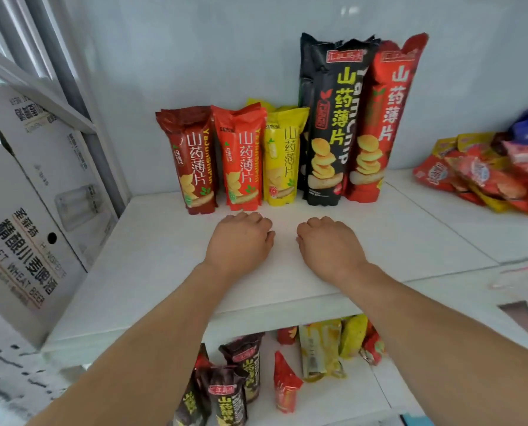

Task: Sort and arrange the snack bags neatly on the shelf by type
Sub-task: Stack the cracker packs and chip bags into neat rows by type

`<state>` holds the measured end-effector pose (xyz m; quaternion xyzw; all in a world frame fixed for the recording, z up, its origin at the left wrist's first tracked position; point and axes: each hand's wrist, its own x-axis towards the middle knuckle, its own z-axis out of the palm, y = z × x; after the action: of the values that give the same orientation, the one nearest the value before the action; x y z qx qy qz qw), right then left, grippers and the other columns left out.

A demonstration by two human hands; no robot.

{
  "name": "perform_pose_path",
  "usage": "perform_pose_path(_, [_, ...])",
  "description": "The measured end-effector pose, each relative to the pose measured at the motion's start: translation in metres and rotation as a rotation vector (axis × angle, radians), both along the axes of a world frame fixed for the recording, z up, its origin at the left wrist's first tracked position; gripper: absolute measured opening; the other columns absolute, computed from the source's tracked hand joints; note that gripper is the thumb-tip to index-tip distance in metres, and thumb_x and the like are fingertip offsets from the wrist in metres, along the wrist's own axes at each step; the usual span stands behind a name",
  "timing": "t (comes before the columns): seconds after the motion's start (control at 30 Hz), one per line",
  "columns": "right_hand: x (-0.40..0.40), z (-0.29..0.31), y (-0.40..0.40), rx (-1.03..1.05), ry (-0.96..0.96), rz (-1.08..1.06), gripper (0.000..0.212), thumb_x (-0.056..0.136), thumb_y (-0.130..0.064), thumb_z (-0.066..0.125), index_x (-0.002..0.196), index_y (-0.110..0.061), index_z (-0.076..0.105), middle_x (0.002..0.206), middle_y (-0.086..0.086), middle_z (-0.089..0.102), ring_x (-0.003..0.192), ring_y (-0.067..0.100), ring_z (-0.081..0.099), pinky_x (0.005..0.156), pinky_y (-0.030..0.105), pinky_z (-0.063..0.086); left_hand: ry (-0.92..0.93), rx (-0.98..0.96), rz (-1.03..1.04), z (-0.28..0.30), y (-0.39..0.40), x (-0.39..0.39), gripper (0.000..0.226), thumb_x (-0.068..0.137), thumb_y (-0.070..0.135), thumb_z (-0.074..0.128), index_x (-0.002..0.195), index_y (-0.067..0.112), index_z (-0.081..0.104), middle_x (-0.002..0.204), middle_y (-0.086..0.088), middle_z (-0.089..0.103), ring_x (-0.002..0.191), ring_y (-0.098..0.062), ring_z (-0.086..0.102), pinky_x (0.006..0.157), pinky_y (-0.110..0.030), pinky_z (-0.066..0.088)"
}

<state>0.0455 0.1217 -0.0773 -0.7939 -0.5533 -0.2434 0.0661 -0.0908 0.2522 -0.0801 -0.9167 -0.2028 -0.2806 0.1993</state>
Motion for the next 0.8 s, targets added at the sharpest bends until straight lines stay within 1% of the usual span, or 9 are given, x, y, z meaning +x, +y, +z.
perform_pose_path(0.03, [0.009, 0.003, -0.016, -0.024, -0.010, -0.012, 0.018, 0.065, -0.012, 0.084, 0.068, -0.010, 0.067, 0.064, 0.008, 0.062, 0.057, 0.031, 0.059, 0.052, 0.028, 0.026, -0.006, 0.016, -0.020, 0.000, -0.016, 0.012, 0.014, 0.079, 0.028, 0.075, 0.075, 0.015, 0.074, 0.069, -0.005, 0.067, 0.057, -0.028, 0.063, 0.051, -0.028, 0.045])
perform_pose_path(0.1, [0.027, 0.008, -0.050, -0.060, 0.007, -0.023, 0.006, 0.081, -0.012, 0.072, 0.083, -0.007, 0.069, 0.079, 0.012, 0.067, 0.073, 0.034, 0.062, 0.058, 0.032, 0.033, -0.019, 0.035, -0.063, 0.000, -0.047, 0.037, 0.015, 0.076, 0.028, 0.081, 0.073, 0.015, 0.073, 0.067, -0.004, 0.066, 0.056, -0.027, 0.062, 0.051, -0.027, 0.044])
perform_pose_path(0.2, [0.056, 0.011, -0.096, -0.064, -0.034, -0.061, 0.020, 0.098, -0.017, 0.048, 0.109, -0.009, 0.063, 0.105, 0.009, 0.064, 0.100, 0.032, 0.058, 0.069, 0.034, 0.031, -0.044, 0.041, -0.119, 0.003, -0.090, 0.075, 0.018, 0.074, 0.026, 0.083, 0.070, 0.013, 0.071, 0.065, -0.006, 0.064, 0.055, -0.028, 0.061, 0.051, -0.028, 0.043])
perform_pose_path(0.27, [0.074, 0.013, -0.123, -0.044, -0.020, -0.065, 0.025, 0.102, -0.022, 0.041, 0.114, -0.012, 0.060, 0.112, 0.007, 0.062, 0.105, 0.030, 0.056, 0.071, 0.034, 0.030, -0.059, 0.033, -0.145, 0.005, -0.117, 0.100, 0.018, 0.073, 0.025, 0.084, 0.070, 0.013, 0.071, 0.064, -0.006, 0.064, 0.055, -0.029, 0.061, 0.050, -0.028, 0.044])
perform_pose_path(0.4, [0.116, 0.016, -0.167, 0.017, 0.003, -0.098, 0.028, 0.103, -0.024, 0.040, 0.114, -0.010, 0.061, 0.112, 0.010, 0.064, 0.105, 0.032, 0.057, 0.073, 0.035, 0.036, -0.059, 0.054, -0.194, 0.007, -0.157, 0.145, 0.017, 0.075, 0.028, 0.082, 0.072, 0.015, 0.073, 0.065, -0.004, 0.064, 0.055, -0.027, 0.061, 0.050, -0.027, 0.042])
perform_pose_path(0.5, [0.152, 0.021, -0.188, 0.039, -0.001, -0.144, 0.027, 0.102, -0.024, 0.042, 0.112, -0.010, 0.063, 0.110, 0.011, 0.065, 0.102, 0.033, 0.058, 0.071, 0.035, 0.034, -0.057, 0.058, -0.221, 0.009, -0.173, 0.183, 0.016, 0.078, 0.029, 0.080, 0.075, 0.015, 0.073, 0.067, -0.003, 0.065, 0.056, -0.025, 0.061, 0.051, -0.026, 0.040])
perform_pose_path(0.57, [0.175, 0.022, -0.195, 0.067, -0.009, -0.167, 0.026, 0.101, -0.024, 0.045, 0.110, -0.010, 0.064, 0.106, 0.011, 0.066, 0.099, 0.033, 0.059, 0.068, 0.034, 0.031, -0.065, 0.043, -0.247, 0.010, -0.179, 0.207, 0.015, 0.078, 0.028, 0.079, 0.075, 0.015, 0.073, 0.068, -0.004, 0.066, 0.056, -0.026, 0.061, 0.051, -0.027, 0.040])
perform_pose_path(0.67, [0.214, 0.022, -0.202, 0.095, 0.015, -0.206, 0.022, 0.098, -0.023, 0.051, 0.102, -0.008, 0.067, 0.096, 0.012, 0.067, 0.092, 0.035, 0.061, 0.064, 0.035, 0.035, -0.083, 0.027, -0.280, 0.008, -0.182, 0.254, 0.015, 0.077, 0.027, 0.080, 0.075, 0.014, 0.073, 0.069, -0.004, 0.066, 0.056, -0.027, 0.062, 0.050, -0.028, 0.040])
perform_pose_path(0.8, [0.268, 0.022, -0.209, 0.119, 0.039, -0.283, 0.017, 0.093, -0.022, 0.059, 0.096, -0.009, 0.069, 0.089, 0.011, 0.067, 0.083, 0.036, 0.062, 0.059, 0.032, 0.032, -0.082, -0.030, -0.255, 0.007, -0.181, 0.318, 0.017, 0.084, 0.031, 0.073, 0.085, 0.014, 0.076, 0.080, -0.004, 0.071, 0.065, -0.028, 0.066, 0.054, -0.029, 0.043])
